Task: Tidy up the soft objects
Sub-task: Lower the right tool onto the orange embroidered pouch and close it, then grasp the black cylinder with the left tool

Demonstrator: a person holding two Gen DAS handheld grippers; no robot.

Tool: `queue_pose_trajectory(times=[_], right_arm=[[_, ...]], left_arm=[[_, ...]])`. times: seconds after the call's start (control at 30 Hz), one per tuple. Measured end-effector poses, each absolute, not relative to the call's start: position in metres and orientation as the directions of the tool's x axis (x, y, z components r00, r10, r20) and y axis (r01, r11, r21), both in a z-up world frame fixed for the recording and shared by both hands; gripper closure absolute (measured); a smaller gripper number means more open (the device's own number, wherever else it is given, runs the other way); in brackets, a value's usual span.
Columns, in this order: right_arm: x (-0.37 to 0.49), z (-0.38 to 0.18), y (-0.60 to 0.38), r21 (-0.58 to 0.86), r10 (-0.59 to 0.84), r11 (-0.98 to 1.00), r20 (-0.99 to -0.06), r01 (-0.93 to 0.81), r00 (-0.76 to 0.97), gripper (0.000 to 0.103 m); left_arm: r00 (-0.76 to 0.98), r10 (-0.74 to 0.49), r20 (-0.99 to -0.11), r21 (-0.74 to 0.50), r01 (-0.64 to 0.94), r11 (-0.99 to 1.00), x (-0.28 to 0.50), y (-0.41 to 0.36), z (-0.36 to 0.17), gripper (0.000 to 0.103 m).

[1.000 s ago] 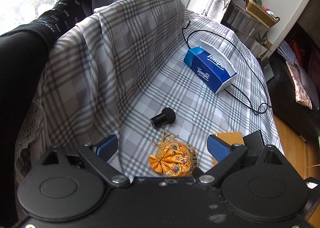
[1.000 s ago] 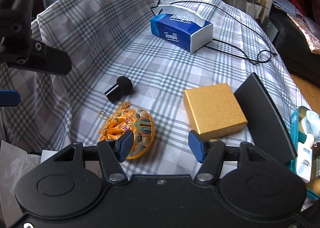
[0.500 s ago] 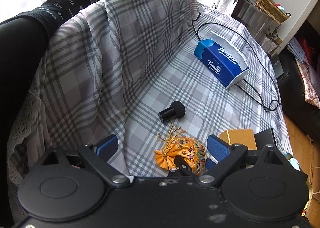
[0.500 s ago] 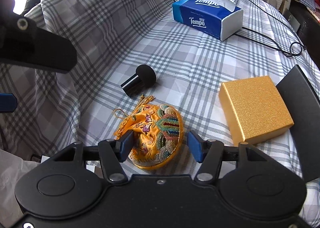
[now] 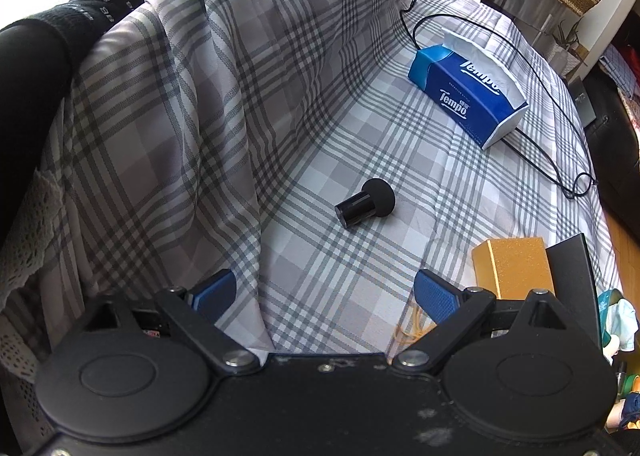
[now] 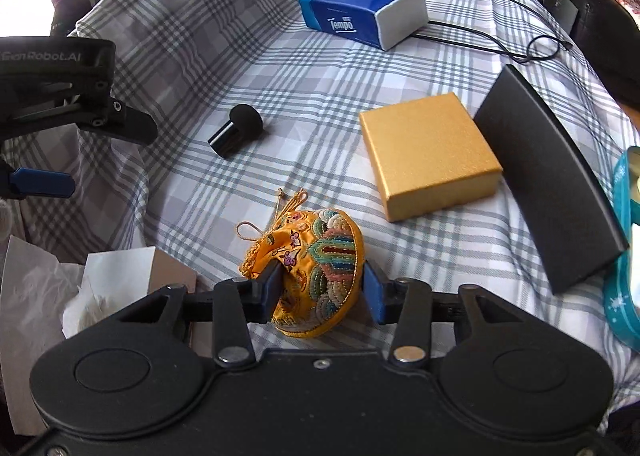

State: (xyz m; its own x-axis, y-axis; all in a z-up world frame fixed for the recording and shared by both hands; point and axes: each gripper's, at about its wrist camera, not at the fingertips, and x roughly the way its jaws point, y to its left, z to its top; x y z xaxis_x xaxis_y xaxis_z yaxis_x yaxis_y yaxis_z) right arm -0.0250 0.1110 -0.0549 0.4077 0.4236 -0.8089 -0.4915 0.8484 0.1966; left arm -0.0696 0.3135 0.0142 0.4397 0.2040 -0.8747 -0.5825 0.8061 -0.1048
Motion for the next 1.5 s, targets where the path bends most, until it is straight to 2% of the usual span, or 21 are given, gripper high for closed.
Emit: queue_pose_trajectory(times=[0.27,0.47,0.87,1.0,1.13,1.2,1.3,1.37,1.5], right_arm=[[-0.022,-0.063,0.067,0.302,0.513,0.829,-0.745,-0.470,0.426,0.058],[-0.021,-0.068,0.065,0.317,0.551,0.807,-0.708,-0.499,0.442,0.057],[-0.014,-0.070,0.056,0.388,0.576,0.804,-0.699,-0.451,0.424,0.057],[-0.014,-0.070,0.055,0.396,0.578,0.804,-0.699,-0.444,0.421,0.057],[-0.013,-0.070,0.056,0.399,0.577,0.804,-0.700,-0.440,0.420,0.057],[-0.013,-0.070,0.056,0.397,0.577,0.804,-0.700,-0.442,0.421,0.057],[-0.013,-0.070,0.057,0.392,0.575,0.805,-0.700,-0.446,0.423,0.057],[-0.013,-0.070,0.057,0.390,0.575,0.804,-0.700,-0.448,0.424,0.057],[-0.013,-0.071,0.057,0.389,0.575,0.804,-0.699,-0.449,0.425,0.056]], left_arm=[[0.383,0.205,-0.901,-0.063,-0.581,0.812,-0.052,0.311,-0.006,0.007],[0.347,0.218,-0.912,-0.028,-0.583,0.812,-0.032,0.308,-0.022,0.007],[0.307,0.189,-0.933,-0.037,-0.603,0.797,0.037,0.327,-0.038,0.007],[0.297,0.156,-0.942,-0.083,-0.656,0.750,0.052,0.337,-0.047,0.007],[0.281,0.175,-0.944,-0.078,-0.702,0.708,0.066,0.341,-0.053,0.008],[0.268,0.182,-0.946,-0.068,-0.713,0.698,0.072,0.343,-0.057,0.009],[0.251,0.173,-0.952,-0.061,-0.713,0.699,0.081,0.343,-0.064,0.017],[0.243,0.148,-0.959,-0.072,-0.712,0.698,0.085,0.344,-0.071,0.029],[0.246,0.136,-0.960,-0.084,-0.712,0.697,0.084,0.346,-0.078,0.041]])
